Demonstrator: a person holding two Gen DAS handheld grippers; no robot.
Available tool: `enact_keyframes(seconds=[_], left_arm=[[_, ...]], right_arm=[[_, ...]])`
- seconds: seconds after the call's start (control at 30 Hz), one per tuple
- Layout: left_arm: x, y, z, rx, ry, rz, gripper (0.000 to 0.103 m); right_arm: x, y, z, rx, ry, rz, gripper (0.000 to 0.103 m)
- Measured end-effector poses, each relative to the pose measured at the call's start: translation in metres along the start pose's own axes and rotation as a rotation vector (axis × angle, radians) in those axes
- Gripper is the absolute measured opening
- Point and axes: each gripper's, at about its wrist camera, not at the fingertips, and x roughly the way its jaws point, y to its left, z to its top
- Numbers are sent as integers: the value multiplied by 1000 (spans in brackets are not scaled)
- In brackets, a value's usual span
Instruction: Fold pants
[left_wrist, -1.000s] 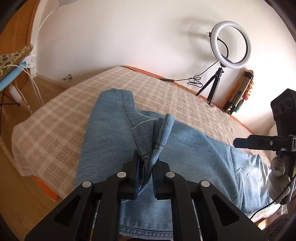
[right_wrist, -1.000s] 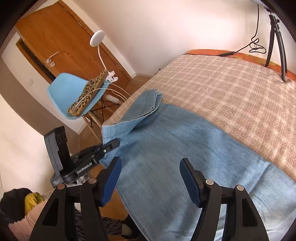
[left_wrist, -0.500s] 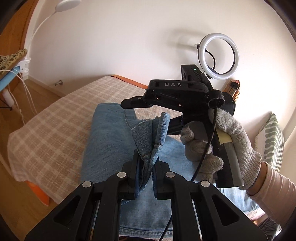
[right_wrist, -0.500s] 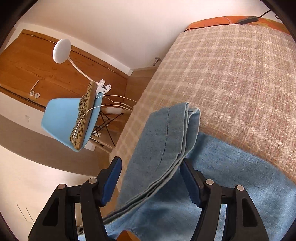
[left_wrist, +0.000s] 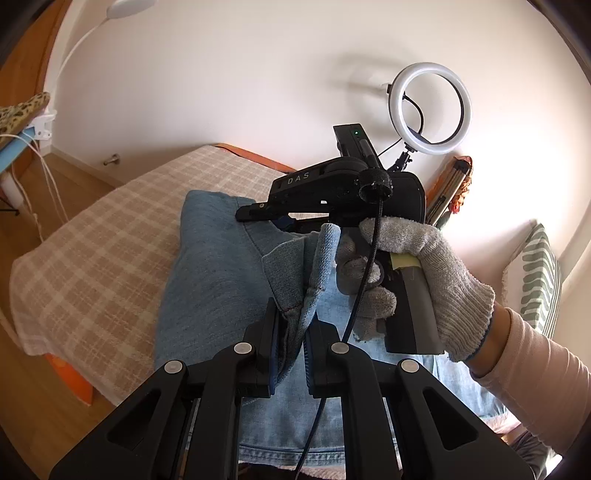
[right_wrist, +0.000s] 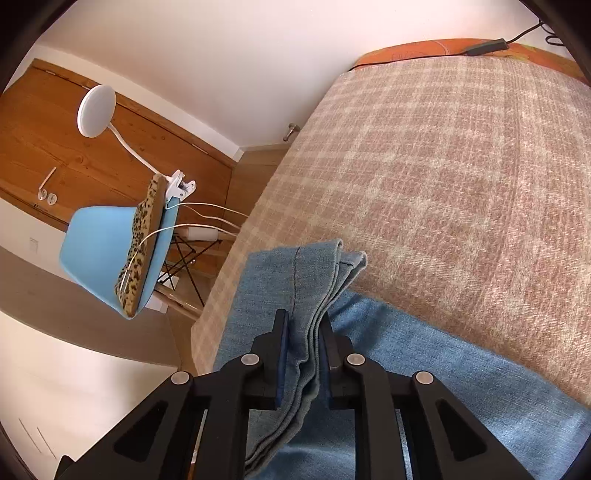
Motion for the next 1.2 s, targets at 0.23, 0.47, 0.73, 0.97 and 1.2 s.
enact_keyframes(seconds=[0.23, 0.47, 0.73, 0.97, 1.2], left_arm=[[8, -25, -5, 58, 24, -20, 9], [12, -57, -11, 120, 41, -70, 9], [13, -99, -13, 181, 44, -154, 9], [19, -145, -18, 256, 67, -239, 9], [33, -185, -32, 288, 120, -335, 9]], right_arm=[[-39, 3, -3, -76, -77, -95, 8], [-83, -5, -13, -121, -134, -183, 7], [-143, -26, -30, -137, -201, -282, 7], [-196, -56, -49, -95, -263, -329, 7], [-248, -91, -74, -42, -305, -384, 7]])
